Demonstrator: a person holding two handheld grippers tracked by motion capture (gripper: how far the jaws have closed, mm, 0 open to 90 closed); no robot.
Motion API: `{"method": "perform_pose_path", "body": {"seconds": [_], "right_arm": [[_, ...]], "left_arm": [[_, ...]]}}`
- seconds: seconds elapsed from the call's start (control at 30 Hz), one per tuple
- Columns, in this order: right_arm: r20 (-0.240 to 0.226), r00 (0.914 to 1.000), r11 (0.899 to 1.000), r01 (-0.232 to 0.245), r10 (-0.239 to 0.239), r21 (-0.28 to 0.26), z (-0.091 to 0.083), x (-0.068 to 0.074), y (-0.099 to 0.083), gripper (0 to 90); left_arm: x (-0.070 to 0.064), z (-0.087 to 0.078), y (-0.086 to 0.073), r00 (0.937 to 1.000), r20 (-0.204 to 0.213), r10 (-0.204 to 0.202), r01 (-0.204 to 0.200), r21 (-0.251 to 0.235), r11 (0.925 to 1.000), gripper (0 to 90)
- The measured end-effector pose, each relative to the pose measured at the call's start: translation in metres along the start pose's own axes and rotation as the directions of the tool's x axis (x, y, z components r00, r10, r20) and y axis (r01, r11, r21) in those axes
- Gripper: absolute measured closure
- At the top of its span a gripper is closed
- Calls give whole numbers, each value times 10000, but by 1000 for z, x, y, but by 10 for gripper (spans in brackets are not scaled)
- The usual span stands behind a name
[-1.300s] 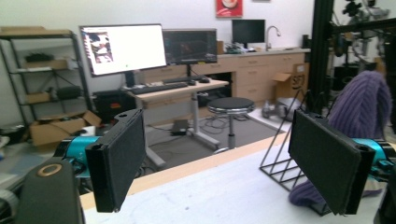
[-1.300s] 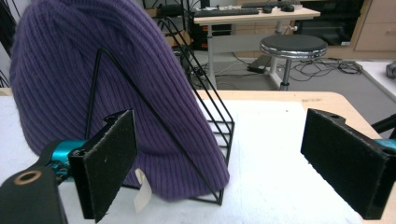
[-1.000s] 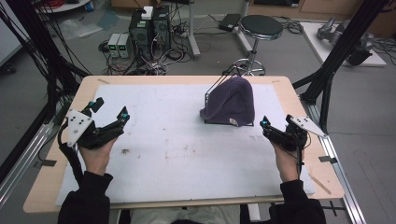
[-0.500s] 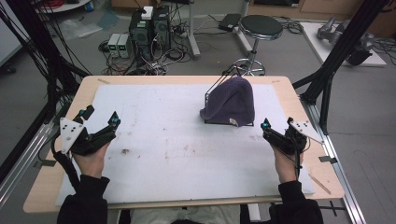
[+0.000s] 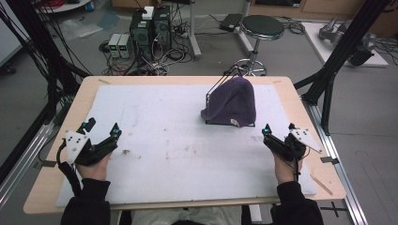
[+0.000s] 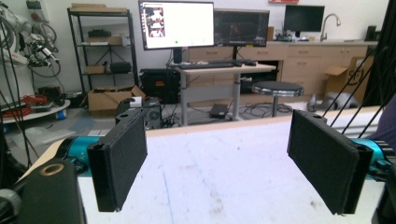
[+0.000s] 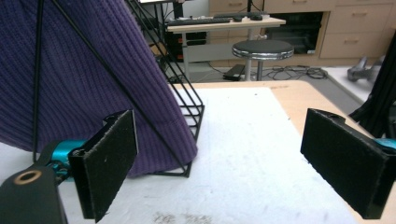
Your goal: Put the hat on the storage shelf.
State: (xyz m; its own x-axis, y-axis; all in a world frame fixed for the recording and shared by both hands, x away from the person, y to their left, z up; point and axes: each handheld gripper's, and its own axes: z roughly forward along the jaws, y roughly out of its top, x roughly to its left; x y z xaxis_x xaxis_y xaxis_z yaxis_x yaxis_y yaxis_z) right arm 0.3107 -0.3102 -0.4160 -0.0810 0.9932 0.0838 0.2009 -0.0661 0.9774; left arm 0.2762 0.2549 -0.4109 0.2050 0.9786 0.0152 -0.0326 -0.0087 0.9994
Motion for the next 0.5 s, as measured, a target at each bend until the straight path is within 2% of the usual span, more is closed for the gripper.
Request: {"method": "perform_pose_path", "body": {"seconds": [0.07, 0.13, 0.33, 0.47, 0.5], "right_arm": [[-44, 10000, 9999, 51, -50, 126, 0, 2, -2, 103], [11, 10000, 10000, 58, -58, -58, -1, 2, -2, 103], [48, 9997, 9997, 231, -231, 64, 1, 6, -6, 103], [93, 9993, 9994, 353, -353, -65, 0, 6, -6, 103], [118, 9996, 9996, 262, -261, -70, 0, 6, -6, 103]], "left_arm": [[1, -1, -5, 10000, -40, -40, 41, 137, 9999, 202], [1, -1, -7, 9999, -64, -100, 102, 269, 9996, 201], [3, -2, -10, 9998, -139, -141, 145, 307, 9994, 202], [3, -1, -10, 9998, -140, -164, 168, 311, 9994, 203], [2, -1, -10, 9997, -152, -164, 169, 304, 9994, 203]]}}
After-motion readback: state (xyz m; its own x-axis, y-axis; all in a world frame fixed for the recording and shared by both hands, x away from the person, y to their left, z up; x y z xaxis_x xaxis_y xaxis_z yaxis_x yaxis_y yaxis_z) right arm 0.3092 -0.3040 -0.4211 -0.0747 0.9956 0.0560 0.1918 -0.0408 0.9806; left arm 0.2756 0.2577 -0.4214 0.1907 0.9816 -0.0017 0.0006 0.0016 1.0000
